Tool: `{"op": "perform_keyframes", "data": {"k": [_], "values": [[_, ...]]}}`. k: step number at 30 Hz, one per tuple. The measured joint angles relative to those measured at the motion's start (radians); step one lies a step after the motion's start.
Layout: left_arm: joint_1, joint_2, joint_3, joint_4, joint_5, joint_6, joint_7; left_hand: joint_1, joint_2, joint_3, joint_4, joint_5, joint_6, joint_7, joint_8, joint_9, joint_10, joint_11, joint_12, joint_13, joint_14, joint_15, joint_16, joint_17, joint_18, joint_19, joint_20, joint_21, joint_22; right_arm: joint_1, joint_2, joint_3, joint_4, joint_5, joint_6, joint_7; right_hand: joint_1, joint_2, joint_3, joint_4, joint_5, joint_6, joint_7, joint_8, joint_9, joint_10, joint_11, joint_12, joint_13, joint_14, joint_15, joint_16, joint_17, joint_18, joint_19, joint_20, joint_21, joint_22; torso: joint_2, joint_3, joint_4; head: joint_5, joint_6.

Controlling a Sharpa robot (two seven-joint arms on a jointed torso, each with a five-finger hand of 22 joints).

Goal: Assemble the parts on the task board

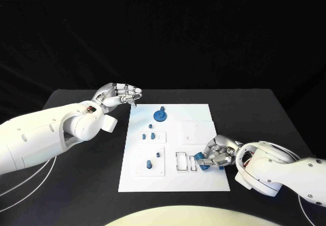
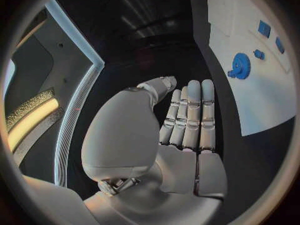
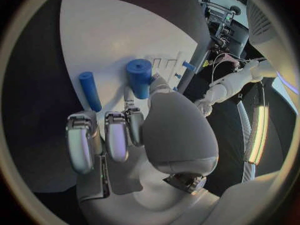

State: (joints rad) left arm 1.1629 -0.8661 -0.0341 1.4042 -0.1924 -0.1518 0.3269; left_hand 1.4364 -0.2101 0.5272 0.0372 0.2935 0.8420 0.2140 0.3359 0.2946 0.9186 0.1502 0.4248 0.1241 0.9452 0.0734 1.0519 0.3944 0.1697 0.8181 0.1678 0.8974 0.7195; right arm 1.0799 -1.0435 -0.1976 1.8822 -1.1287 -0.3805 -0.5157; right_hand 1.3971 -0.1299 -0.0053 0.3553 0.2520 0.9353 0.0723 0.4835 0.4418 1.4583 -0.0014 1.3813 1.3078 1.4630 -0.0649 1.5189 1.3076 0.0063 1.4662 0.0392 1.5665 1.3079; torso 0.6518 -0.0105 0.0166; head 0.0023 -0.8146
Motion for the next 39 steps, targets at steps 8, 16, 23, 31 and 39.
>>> {"op": "perform_keyframes", "data": {"k": [8,16,23,31,39], "values": [[0.000,0.001,0.000,-0.002,0.000,0.002,-0.001,0.000,0.000,0.000,0.000,0.000,0.000,0.000,0.000,0.000,-0.007,0.000,0.000,0.000,0.000,0.000,0.000,0.000,0.000,0.000,0.000,0.000,0.000,0.032,-0.021,-0.006,0.021,0.102,-0.030,-0.001,0.014,0.025,0.090,-0.062,0.000,0.005,0.006,-0.002,-0.015,-0.004,-0.004,-0.004,0.000,0.003,-0.004,0.002,0.000,0.000,0.000,0.000,0.000,0.000,0.000,-0.0005,-0.0005,-0.002,0.003],[0.000,0.001,0.000,-0.002,0.000,0.004,-0.002,0.000,0.000,0.000,0.000,0.000,0.000,0.000,0.005,0.000,-0.007,0.000,0.000,-0.001,0.000,0.000,0.000,-0.001,0.000,0.000,0.000,0.000,0.000,0.051,0.006,-0.005,0.051,0.189,-0.037,-0.001,-0.028,0.049,0.115,-0.063,0.013,0.010,0.012,-0.002,-0.387,-0.004,-0.004,-0.009,0.000,0.003,-0.004,0.002,0.000,0.000,0.000,0.000,0.000,0.000,0.001,0.0006,0.0003,-0.001,0.002],[0.000,0.001,0.000,-0.001,0.001,0.005,-0.003,0.000,0.000,0.000,0.000,0.000,0.000,0.000,0.005,0.000,-0.007,0.000,0.000,-0.001,-0.004,0.004,0.000,-0.001,0.000,0.000,0.000,0.000,0.000,0.053,0.045,-0.005,0.048,0.226,-0.035,-0.001,-0.046,0.032,0.120,-0.064,0.009,0.012,0.013,0.003,-0.384,-0.004,-0.004,-0.013,0.000,0.003,-0.004,0.002,0.000,0.000,0.000,0.000,0.000,0.000,0.002,0.0008,0.0002,0.001,0.000],[0.000,0.001,0.000,-0.001,0.001,0.007,-0.003,0.000,0.000,0.000,0.000,0.000,0.000,0.000,0.005,0.000,-0.007,0.000,0.000,-0.001,-0.004,0.004,0.000,-0.001,0.000,0.000,0.000,0.000,0.000,0.051,0.084,-0.005,0.029,0.225,-0.036,-0.001,-0.112,0.015,0.132,-0.063,-0.020,0.017,0.012,0.005,-0.131,-0.001,-0.007,-0.017,0.000,0.003,-0.003,0.002,0.000,0.000,0.000,0.000,0.000,0.000,0.002,0.0008,-0.0001,0.003,-0.001],[0.000,-0.001,0.000,0.000,0.001,0.008,-0.004,0.000,0.000,0.000,0.000,0.000,0.000,0.000,0.005,0.000,-0.007,0.000,0.000,-0.001,-0.004,0.004,0.000,-0.001,0.000,0.000,0.000,0.000,0.000,0.050,0.100,-0.005,0.018,0.202,-0.040,-0.003,-0.128,0.013,0.137,-0.063,-0.026,0.017,0.012,0.004,-0.063,-0.001,-0.007,-0.021,0.000,0.003,-0.003,0.002,0.001,0.000,0.000,0.000,0.000,0.000,0.002,0.0004,-0.0001,0.004,-0.002]]}}
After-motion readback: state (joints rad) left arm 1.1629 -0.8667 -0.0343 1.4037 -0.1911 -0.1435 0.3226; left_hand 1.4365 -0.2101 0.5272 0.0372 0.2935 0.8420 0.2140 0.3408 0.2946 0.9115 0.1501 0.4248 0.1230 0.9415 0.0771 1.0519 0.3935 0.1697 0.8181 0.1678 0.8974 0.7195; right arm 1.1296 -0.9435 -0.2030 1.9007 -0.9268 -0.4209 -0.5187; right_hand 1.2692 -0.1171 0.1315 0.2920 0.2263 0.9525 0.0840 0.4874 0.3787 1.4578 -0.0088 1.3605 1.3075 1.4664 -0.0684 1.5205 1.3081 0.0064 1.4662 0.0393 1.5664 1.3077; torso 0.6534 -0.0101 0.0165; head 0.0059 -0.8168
